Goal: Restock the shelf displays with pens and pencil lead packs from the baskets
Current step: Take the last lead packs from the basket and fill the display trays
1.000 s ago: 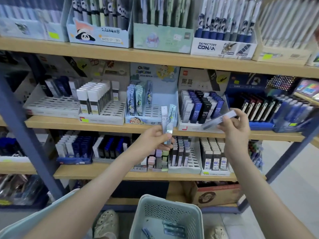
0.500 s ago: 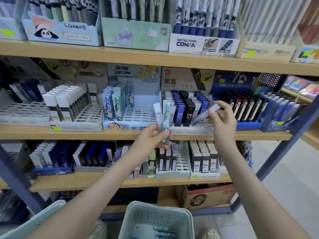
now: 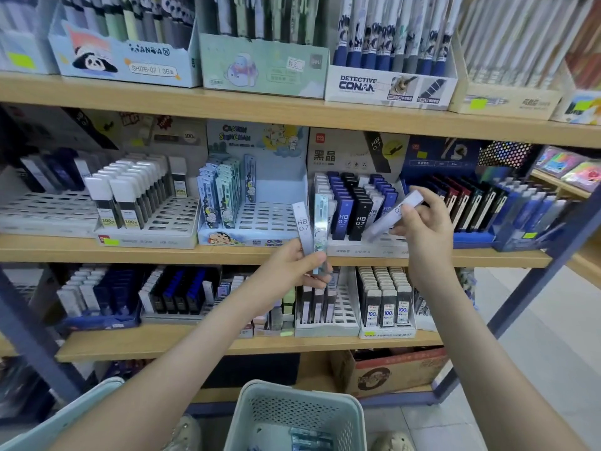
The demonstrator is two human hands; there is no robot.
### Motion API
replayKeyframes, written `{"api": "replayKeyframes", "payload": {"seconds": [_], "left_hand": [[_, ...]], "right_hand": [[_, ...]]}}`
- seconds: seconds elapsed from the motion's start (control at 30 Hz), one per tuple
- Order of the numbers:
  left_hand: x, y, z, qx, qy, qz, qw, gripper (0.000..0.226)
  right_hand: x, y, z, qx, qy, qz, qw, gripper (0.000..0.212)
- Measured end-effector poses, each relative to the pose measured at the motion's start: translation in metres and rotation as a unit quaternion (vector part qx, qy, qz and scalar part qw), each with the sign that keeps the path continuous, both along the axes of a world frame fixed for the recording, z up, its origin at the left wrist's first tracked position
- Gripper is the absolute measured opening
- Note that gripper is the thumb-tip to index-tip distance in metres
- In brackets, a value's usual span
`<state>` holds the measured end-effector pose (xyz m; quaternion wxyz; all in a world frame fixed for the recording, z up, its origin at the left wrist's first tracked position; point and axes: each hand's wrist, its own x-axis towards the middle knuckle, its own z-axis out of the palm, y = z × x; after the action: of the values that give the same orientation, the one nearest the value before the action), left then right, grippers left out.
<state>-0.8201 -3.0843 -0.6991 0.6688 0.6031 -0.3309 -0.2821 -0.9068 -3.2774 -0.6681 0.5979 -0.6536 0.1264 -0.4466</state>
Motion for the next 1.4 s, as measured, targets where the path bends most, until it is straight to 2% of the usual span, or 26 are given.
{"api": "replayKeyframes", "payload": {"seconds": [0.17, 0.23, 0.4, 0.67, 0.87, 1.0, 1.2, 1.4], "left_hand": [[-0.005, -0.002, 0.0, 0.009, -0.008, -0.033, 0.999, 0.009], [-0.005, -0.002, 0.001, 0.008, -0.011, -0.035, 0.999, 0.01], [-0.001, -0.005, 0.001, -0.008, -0.006, 0.016, 1.0, 0.011], [0.001, -0.017, 0.001, -0.027, -0.002, 0.07, 0.997, 0.013], [0.005, -0.021, -0.003, -0.03, -0.01, 0.091, 0.995, 0.013], [0.007, -0.021, -0.005, -0.029, -0.028, 0.094, 0.995, 0.011], [0.008, -0.019, -0.006, -0.035, -0.043, 0.093, 0.994, 0.014], [0.004, -0.017, -0.006, -0.027, -0.068, 0.08, 0.994, 0.011]], "right_hand": [[-0.008, 0.026, -0.004, -0.028, 0.026, 0.122, 0.992, 0.026], [-0.01, 0.028, -0.004, -0.035, 0.03, 0.103, 0.994, 0.026], [-0.008, -0.001, 0.0, -0.02, 0.014, -0.03, 0.999, 0.019], [0.004, -0.025, -0.003, -0.102, 0.078, -0.004, 0.992, 0.017], [0.014, -0.025, 0.006, -0.214, 0.136, 0.012, 0.967, 0.024], [0.019, -0.024, 0.007, -0.251, 0.144, 0.026, 0.957, 0.027], [0.024, -0.024, 0.0, -0.294, 0.15, 0.01, 0.944, 0.025], [0.022, -0.031, -0.007, -0.393, 0.167, -0.046, 0.903, 0.037]]}}
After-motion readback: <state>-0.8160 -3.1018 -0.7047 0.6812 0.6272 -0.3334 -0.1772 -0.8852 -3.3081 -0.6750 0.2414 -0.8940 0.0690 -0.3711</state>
